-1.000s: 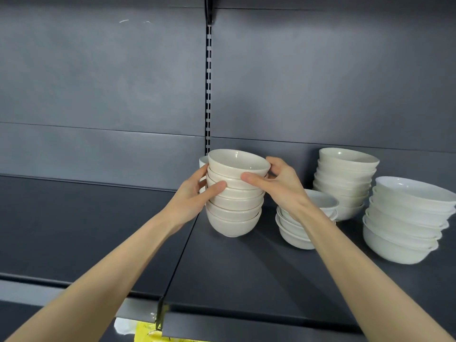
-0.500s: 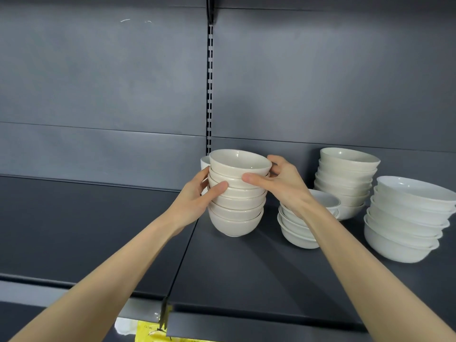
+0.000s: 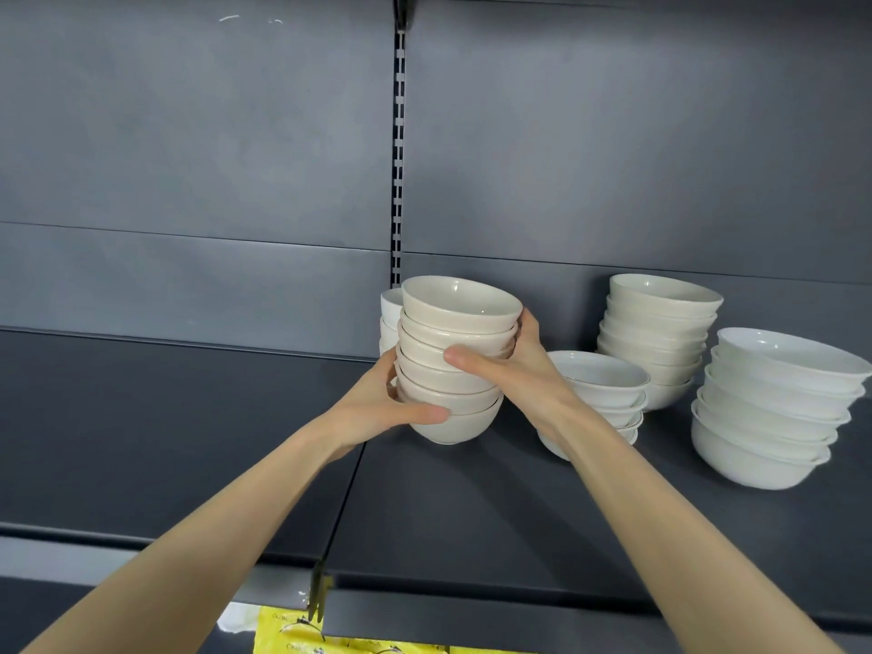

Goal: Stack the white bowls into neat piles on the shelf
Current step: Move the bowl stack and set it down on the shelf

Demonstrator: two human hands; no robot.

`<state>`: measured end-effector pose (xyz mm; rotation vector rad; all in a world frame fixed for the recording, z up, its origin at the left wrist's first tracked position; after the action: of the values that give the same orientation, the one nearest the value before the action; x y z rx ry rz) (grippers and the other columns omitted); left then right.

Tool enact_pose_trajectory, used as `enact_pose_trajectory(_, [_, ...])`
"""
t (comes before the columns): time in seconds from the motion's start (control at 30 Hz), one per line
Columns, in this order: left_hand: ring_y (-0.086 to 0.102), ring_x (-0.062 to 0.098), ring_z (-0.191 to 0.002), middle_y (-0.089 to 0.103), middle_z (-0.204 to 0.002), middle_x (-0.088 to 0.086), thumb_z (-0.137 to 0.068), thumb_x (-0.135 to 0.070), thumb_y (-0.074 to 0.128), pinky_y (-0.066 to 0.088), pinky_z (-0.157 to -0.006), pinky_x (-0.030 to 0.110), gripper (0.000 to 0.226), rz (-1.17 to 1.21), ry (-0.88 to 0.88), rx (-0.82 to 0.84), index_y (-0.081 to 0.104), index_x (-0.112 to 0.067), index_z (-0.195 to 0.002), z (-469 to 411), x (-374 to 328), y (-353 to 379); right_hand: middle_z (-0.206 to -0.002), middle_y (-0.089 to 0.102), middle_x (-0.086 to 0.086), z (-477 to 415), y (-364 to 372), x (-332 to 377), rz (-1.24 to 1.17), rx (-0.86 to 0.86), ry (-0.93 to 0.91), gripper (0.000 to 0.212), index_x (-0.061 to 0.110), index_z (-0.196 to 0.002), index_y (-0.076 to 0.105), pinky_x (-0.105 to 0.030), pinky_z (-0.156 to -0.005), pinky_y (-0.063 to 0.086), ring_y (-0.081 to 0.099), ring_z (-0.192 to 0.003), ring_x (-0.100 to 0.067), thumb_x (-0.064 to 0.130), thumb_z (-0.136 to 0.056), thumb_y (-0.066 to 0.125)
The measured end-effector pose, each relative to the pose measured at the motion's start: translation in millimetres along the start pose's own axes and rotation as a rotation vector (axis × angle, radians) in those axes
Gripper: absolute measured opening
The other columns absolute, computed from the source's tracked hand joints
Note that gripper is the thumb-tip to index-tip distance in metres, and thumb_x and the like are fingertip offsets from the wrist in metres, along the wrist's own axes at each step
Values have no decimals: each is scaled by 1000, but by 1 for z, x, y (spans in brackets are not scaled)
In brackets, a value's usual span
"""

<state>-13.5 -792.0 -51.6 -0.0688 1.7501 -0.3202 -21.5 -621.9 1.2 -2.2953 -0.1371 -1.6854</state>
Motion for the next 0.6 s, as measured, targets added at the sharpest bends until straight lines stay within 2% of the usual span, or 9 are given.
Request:
enact_pose_trajectory(0.07, [56,5,-116,58,-127,-15,-68,-14,85,52,-83,16,88,13,-1,-16,37,-32,-139,0,2,-1,-124,54,19,1,3,-6,-31,-5,21,91,32,-135,23,-17,-79,44,53,-110,3,27,-68,85])
enact_pose_trajectory(0.23, [56,3,-108,56,-124,-13,-58,-25,88,50,-76,13,93,-24,2,-84,38,-31,-136,0,2,-2,-131,52,17,1,6,-19,-53,7,26,101,29,-145,23,-19,-87,45,52,-118,-1,35,-66,86])
enact_pose_trajectory(0.3, [56,4,-108,55,-125,-14,-54,-34,90,50,-80,15,98,-55,1,-80,37,-33,-136,1,4,-3,-135,50,17,2,8,-21,-44,13,27,108,33,-144,23,-25,-93,47,51,-121,-3,42,-58,88])
enact_pose_trajectory(0.4, [55,9,-112,49,-131,-8,-45,-51,85,49,-91,26,103,-129,-34,-56,38,-39,-136,1,8,-11,-135,51,17,2,8,-24,-40,15,30,110,35,-143,24,-35,-98,48,52,-122,-6,48,-53,87])
enact_pose_trajectory(0.5, [55,9,-112,49,-131,-8,-47,-47,86,48,-88,23,100,-112,-59,-35,38,-36,-134,2,10,-12,-132,54,17,4,8,-25,-45,16,51,111,33,-143,24,-39,-99,49,54,-120,-7,50,-53,86])
enact_pose_trajectory(0.57, [57,3,-110,52,-129,-11,-52,-36,87,50,-85,19,96,-33,-58,-11,37,-32,-134,3,8,-7,-124,59,20,6,7,-25,-32,11,55,97,33,-137,34,-35,-94,52,58,-113,-4,46,-57,87])
enact_pose_trajectory(0.6, [59,1,-109,54,-128,-11,-54,-31,87,52,-84,19,94,3,-53,-5,38,-30,-134,4,7,-6,-114,63,24,6,7,-23,-27,4,38,79,35,-127,42,-29,-88,54,61,-105,1,38,-63,87])
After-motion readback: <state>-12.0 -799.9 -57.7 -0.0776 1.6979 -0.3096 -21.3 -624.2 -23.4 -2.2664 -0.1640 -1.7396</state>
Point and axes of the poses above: each hand's wrist, its own z-axis away from the middle knuckle, its own y-axis out of the palm, x = y × z, the point moved 5 cm from there along -z, towards the middle knuckle
